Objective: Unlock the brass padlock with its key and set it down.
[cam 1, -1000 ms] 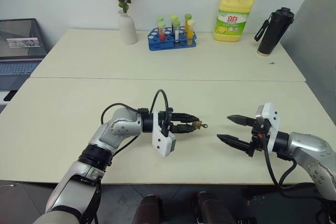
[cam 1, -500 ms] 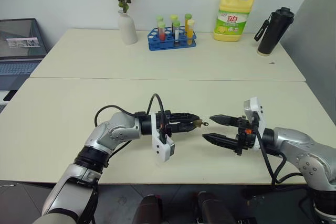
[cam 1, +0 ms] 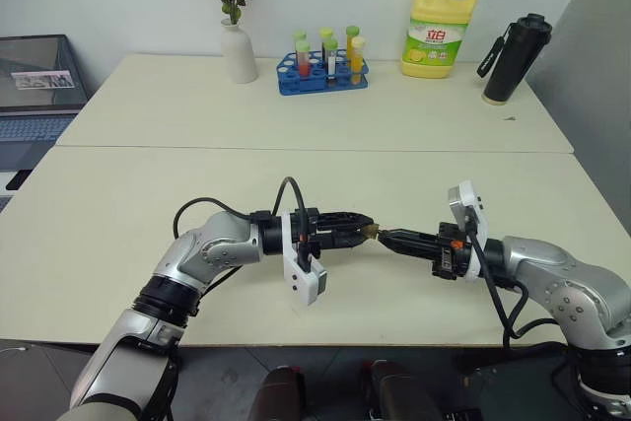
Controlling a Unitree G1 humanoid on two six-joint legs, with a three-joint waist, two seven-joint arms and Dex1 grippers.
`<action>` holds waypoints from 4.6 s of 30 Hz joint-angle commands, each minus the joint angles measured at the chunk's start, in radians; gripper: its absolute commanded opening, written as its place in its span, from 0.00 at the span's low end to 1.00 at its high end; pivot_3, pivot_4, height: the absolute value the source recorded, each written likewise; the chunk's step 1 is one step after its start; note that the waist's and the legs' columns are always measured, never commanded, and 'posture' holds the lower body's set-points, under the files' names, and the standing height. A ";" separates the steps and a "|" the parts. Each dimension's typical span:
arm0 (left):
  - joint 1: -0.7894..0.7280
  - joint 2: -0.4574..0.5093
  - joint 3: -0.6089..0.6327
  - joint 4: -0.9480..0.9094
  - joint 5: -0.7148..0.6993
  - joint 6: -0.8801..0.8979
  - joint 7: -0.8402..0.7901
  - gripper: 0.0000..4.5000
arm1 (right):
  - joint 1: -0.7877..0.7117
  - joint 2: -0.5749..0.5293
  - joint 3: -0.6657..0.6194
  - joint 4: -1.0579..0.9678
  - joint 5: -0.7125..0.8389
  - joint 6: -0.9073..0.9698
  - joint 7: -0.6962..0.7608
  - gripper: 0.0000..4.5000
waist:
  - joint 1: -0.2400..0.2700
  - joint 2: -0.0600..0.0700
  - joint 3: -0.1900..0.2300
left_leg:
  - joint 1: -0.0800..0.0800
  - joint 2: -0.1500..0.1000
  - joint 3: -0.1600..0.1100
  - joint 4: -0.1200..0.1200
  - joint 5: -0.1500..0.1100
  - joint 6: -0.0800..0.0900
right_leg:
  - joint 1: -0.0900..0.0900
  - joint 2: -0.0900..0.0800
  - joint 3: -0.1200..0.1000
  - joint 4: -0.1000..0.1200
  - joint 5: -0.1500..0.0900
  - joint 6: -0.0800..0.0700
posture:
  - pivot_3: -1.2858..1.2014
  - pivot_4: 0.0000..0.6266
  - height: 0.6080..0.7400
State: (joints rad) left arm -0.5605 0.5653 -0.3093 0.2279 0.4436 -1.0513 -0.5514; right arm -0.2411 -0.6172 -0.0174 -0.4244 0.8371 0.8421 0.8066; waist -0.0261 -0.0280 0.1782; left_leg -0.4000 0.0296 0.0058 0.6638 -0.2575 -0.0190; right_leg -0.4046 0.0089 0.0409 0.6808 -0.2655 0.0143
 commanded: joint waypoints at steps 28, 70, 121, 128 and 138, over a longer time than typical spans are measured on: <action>0.023 0.030 -0.017 -0.032 -0.030 0.025 0.024 0.22 | -0.065 -0.010 0.003 0.035 0.001 -0.012 0.077 0.36 | 0.000 0.000 0.000 | 0.000 0.000 0.000 0.000 0.000 0.000 | 0.000 0.000 0.000 0.000 0.000 0.000 | 0.52 0.24 1.00; 0.029 0.035 -0.004 -0.067 0.140 0.026 0.179 0.22 | -0.424 0.026 -0.119 0.394 0.326 0.721 -0.072 0.00 | -0.001 0.000 0.000 | 0.000 0.000 0.000 0.000 0.000 0.000 | 0.000 -0.004 0.000 0.000 0.000 -0.001 | 0.52 0.24 1.00; 0.041 0.034 -0.029 -0.075 0.058 0.076 0.148 0.22 | -0.264 0.048 0.097 0.193 -0.082 0.101 0.139 0.03 | -0.002 0.000 0.000 | -0.001 0.000 0.000 -0.001 0.000 0.000 | -0.001 -0.002 -0.001 0.000 0.000 0.000 | 0.52 0.24 1.00; 0.047 0.046 -0.046 -0.073 0.024 0.068 0.124 0.22 | -0.268 0.049 0.101 0.196 -0.088 0.090 0.154 0.03 | -0.002 0.000 0.000 | -0.001 0.000 -0.001 -0.001 0.000 0.000 | -0.001 -0.002 -0.001 0.000 0.000 0.000 | 0.52 0.24 1.00; 0.086 0.102 -0.059 -0.113 -0.165 0.091 0.009 0.57 | -0.275 0.052 0.092 0.215 -0.108 0.076 0.158 0.03 | -0.004 0.000 0.000 | -0.001 0.000 -0.001 -0.001 0.000 0.000 | -0.001 -0.002 -0.001 0.000 0.000 0.000 | 0.52 0.24 1.00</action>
State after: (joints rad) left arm -0.4856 0.6344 -0.3646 0.1518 0.3498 -0.9631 -0.5110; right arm -0.4974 -0.5632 0.1009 -0.2044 0.7272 0.9434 0.9597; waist -0.0297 -0.0278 0.1782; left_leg -0.4006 0.0301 0.0054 0.6630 -0.2576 -0.0190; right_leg -0.4057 0.0066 0.0398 0.6811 -0.2651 0.0138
